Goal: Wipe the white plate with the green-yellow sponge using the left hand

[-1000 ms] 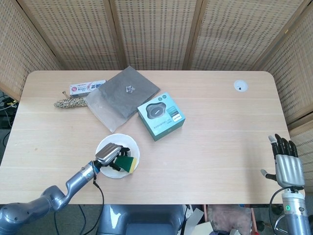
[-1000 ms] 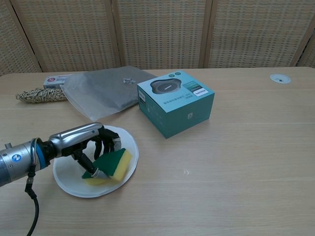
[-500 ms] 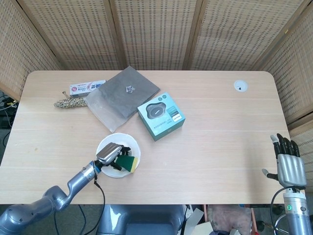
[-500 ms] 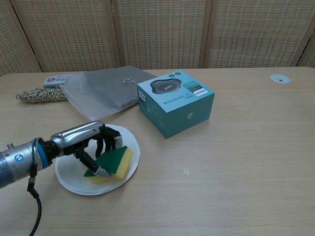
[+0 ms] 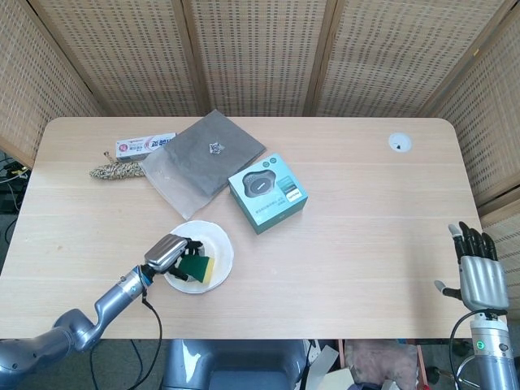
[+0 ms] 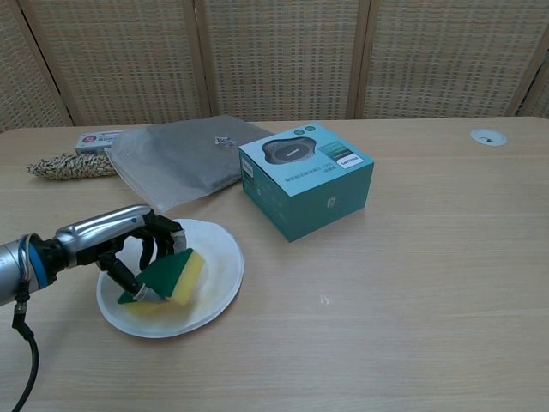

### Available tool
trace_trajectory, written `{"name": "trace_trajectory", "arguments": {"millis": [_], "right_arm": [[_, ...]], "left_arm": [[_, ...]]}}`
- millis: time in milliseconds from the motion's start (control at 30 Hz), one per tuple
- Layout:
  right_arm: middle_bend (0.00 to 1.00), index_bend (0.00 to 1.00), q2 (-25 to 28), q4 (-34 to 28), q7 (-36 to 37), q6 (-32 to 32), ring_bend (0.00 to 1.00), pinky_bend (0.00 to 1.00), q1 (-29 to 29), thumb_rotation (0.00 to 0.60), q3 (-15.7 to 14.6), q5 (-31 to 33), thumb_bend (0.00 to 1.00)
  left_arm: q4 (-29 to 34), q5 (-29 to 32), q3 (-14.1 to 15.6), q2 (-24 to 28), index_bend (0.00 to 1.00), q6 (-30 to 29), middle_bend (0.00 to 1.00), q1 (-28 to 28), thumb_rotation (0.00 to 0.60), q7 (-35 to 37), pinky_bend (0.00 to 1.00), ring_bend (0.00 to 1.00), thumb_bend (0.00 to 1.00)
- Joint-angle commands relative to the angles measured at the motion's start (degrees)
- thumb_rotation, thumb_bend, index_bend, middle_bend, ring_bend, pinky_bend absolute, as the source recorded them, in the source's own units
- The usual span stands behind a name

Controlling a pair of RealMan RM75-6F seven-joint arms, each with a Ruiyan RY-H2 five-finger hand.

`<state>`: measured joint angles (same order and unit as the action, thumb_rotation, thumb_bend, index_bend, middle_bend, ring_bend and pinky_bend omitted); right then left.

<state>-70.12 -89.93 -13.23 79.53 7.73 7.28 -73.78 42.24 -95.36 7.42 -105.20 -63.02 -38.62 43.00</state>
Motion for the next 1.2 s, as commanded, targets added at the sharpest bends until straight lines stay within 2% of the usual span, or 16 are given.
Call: {"name": "trace_trajectory", "arguments": {"millis": [33,500,767,933,1200], "right_arm": [[0.0,0.0,0.0,0.0,0.0,0.0,0.0,0.0,0.0,0.6,0.0,0.0,0.0],[0.0,0.0,0.4,-0.1,0.6,0.0,0.0,0.0,-0.1,0.6,0.1,0.1,0.0],[0.0,0.0,0.4,-0.2,0.4,0.1,0.0,0.0,-0.1,0.6,0.0,0.0,0.0],[0.0,0.0,0.4,-0.2,0.6,-0.1,0.0,0.0,0.0,0.6,0.0,0.2,0.0],[0.0,0.0,0.5,-0.2,0.7,0.0,0.0,0.0,-0.1,0.6,0.2,0.3,0.0]], "left_arm": [[-1.0,0.0,0.2,-1.1,0.68,0.3,0.64,0.3,0.6,0.2,0.53,0.51,0.25],[-7.4,-0.1,0.8,-5.2,0.68,0.5,0.64,1.7,0.6,2.2,0.53,0.51,0.26],[-5.3,-0.4,-1.3,-3.4,0.68,-3.1,0.64,0.3,0.6,3.3,0.53,0.51,0.26],[-3.5,-0.4,-2.3,-2.4,0.68,-2.7,0.64,-1.4,0.6,1.4,0.53,0.52,0.26],[-1.9,-2.7,-1.3,-1.1,0.68,-0.3,0.64,-4.8,0.6,-7.5,0.54,0.52,0.26]]}}
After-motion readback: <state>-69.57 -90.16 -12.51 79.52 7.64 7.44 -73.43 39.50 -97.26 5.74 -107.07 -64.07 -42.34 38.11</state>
